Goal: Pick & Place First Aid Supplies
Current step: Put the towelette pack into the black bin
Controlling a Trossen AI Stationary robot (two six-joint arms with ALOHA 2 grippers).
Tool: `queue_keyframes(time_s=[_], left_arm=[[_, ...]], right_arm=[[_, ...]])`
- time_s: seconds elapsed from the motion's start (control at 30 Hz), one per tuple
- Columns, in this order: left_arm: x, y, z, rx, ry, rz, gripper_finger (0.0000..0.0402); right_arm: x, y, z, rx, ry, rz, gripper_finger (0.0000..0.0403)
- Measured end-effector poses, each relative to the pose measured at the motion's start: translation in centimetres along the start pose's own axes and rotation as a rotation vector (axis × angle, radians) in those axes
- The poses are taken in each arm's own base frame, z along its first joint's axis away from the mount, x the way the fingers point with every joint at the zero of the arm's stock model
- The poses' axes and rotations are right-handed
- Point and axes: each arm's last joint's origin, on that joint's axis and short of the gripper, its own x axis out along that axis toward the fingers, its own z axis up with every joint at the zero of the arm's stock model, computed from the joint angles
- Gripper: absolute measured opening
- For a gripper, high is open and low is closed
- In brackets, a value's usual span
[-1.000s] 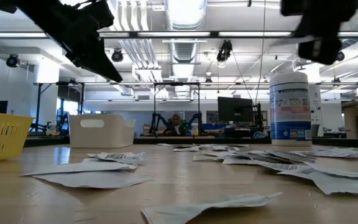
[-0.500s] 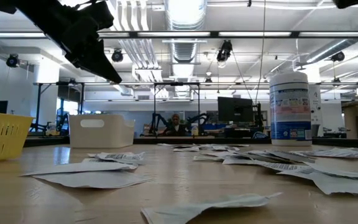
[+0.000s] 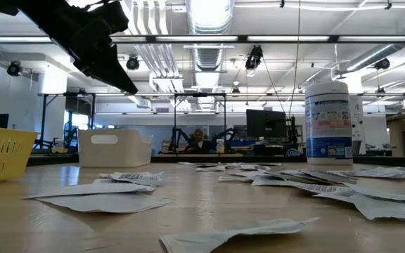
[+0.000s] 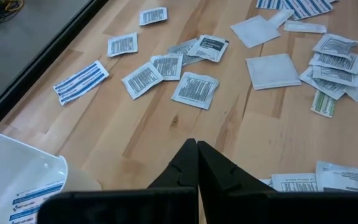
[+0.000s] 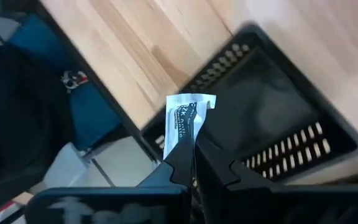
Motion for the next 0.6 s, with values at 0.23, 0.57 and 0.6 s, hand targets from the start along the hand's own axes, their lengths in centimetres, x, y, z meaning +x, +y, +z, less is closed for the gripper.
queue_keyframes(time_s=[0.23,0.57,0.6], left_arm=[[0.0,0.0,0.0,0.012,0.0,0.0,0.0],[0.0,0.0,0.0,0.05,0.0,-0.001,0.0],[0.0,0.0,0.0,0.053,0.0,-0.001,0.0]], right_arm=[[2.0,0.5,-1.0,0.052,0.022,-0.056,0.0008],[4.7,1.1,-1.2,0.159,0.05,-0.118,0.0009],[4.9,1.1,-1.2,0.167,0.059,-0.129,0.0009]])
